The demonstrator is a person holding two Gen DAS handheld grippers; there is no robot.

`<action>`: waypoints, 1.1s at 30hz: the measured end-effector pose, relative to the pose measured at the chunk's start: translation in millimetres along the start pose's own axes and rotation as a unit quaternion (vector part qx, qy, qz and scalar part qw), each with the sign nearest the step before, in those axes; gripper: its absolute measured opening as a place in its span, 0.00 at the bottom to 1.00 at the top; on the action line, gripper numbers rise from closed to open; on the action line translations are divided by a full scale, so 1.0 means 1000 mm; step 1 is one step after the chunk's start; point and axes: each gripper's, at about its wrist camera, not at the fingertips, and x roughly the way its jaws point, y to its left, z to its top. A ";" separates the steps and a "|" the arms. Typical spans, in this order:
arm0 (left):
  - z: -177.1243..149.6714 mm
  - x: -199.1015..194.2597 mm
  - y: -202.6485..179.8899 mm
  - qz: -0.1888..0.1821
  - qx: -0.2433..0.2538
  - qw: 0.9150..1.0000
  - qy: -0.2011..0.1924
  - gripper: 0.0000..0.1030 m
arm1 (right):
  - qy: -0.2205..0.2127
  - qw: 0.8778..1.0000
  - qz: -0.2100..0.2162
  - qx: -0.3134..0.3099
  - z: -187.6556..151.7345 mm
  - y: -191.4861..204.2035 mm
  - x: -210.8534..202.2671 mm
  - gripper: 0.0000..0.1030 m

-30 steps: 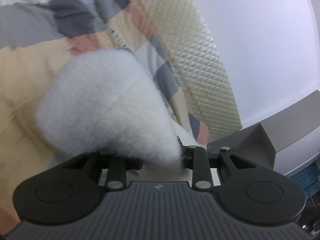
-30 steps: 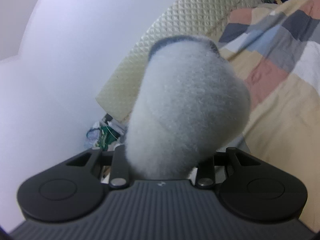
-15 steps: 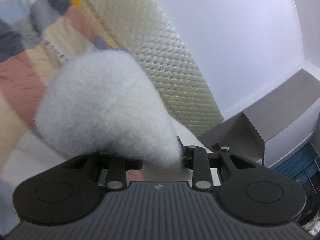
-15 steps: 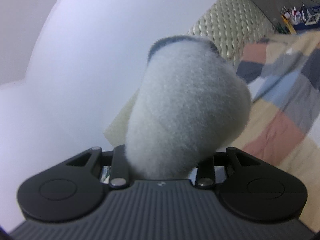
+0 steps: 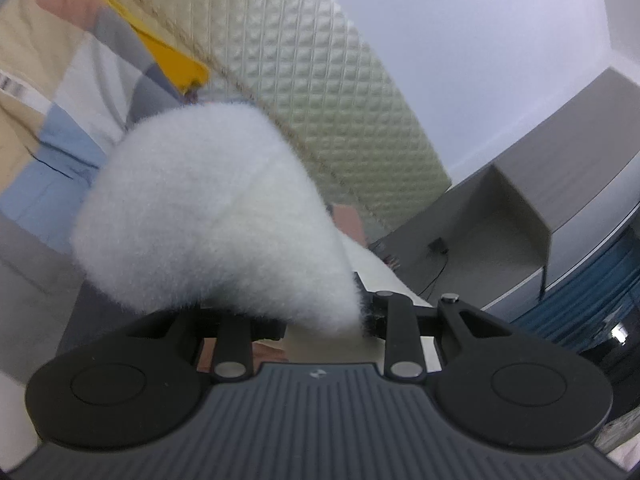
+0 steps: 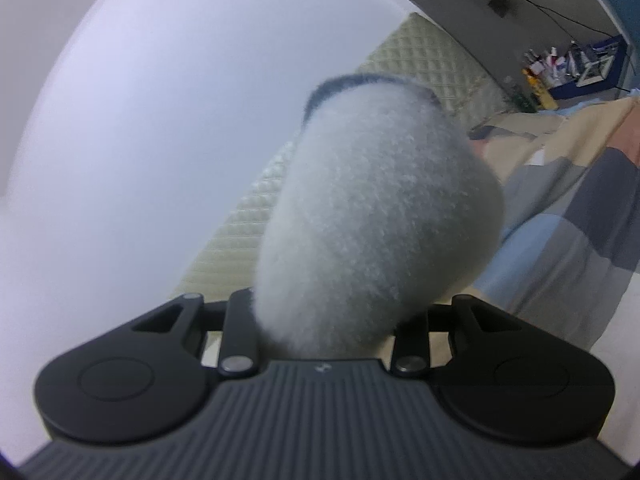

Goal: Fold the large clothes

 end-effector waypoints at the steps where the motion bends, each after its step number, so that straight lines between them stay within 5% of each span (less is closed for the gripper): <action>1: -0.002 0.015 0.007 0.002 0.003 1.000 0.004 0.32 | 0.001 1.000 -0.005 0.003 -0.003 -0.011 0.007 0.37; 10: -0.048 0.114 0.112 0.039 0.003 0.997 0.063 0.32 | 0.011 0.997 -0.052 0.053 -0.069 -0.115 0.042 0.37; 16: -0.090 0.121 0.166 0.024 0.042 0.996 0.077 0.32 | 0.025 0.988 -0.099 0.117 -0.122 -0.179 0.053 0.37; 26: -0.094 0.121 0.169 0.022 0.040 0.996 0.082 0.33 | 0.011 0.986 -0.087 0.141 -0.143 -0.198 0.049 0.42; 28: -0.091 0.116 0.165 0.025 0.027 0.995 0.092 0.40 | 0.017 0.985 -0.091 0.148 -0.138 -0.202 0.053 0.44; 30: -0.090 0.111 0.165 0.021 0.008 0.994 0.109 0.58 | 0.027 0.981 -0.101 0.161 -0.136 -0.202 0.051 0.50; 33: -0.092 0.093 0.155 0.040 0.025 0.992 0.114 0.60 | 0.033 0.977 -0.121 0.173 -0.138 -0.194 0.036 0.55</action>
